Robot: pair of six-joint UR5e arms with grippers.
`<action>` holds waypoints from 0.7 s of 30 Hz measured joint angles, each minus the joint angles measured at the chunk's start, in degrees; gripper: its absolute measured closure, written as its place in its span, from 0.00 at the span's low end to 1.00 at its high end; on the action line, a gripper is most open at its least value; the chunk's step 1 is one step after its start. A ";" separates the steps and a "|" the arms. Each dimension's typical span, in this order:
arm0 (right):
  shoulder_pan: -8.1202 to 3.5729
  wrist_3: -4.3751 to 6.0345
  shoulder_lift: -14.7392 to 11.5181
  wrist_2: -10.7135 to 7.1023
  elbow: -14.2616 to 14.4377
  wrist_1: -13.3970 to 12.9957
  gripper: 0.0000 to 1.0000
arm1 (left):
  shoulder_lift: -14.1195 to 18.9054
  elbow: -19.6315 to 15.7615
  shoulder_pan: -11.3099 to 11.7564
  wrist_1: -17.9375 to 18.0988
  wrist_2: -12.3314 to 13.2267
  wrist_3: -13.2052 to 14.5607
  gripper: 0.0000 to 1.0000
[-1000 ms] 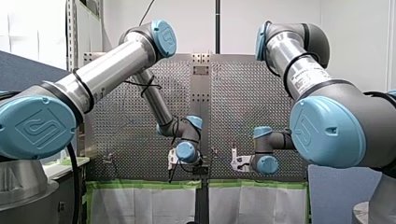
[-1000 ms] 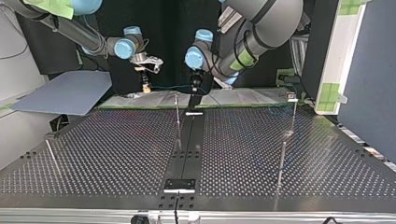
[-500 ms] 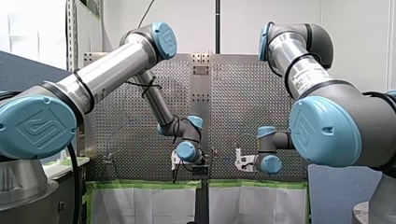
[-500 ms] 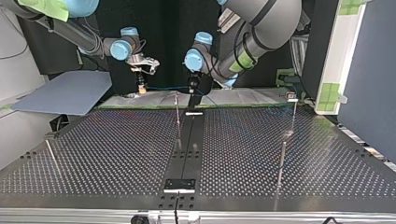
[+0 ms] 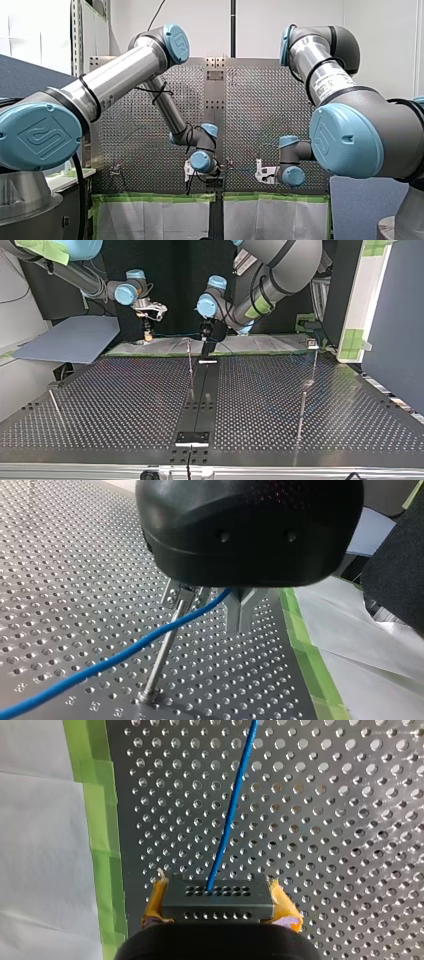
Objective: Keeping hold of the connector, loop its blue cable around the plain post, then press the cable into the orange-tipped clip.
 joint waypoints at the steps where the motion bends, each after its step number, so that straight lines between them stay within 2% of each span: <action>1: -0.07 0.01 0.00 0.00 0.00 -0.01 1.00 | 0.00 0.16 0.01 -0.03 0.07 -0.01 0.99; 13: -0.86 0.20 0.04 0.07 -0.02 -0.21 1.00 | -0.29 1.76 0.17 -1.29 0.51 -0.08 0.99; 21: -1.12 0.36 0.08 0.00 -0.09 -0.45 1.00 | -3.57 3.78 0.40 -2.83 -0.09 0.15 0.99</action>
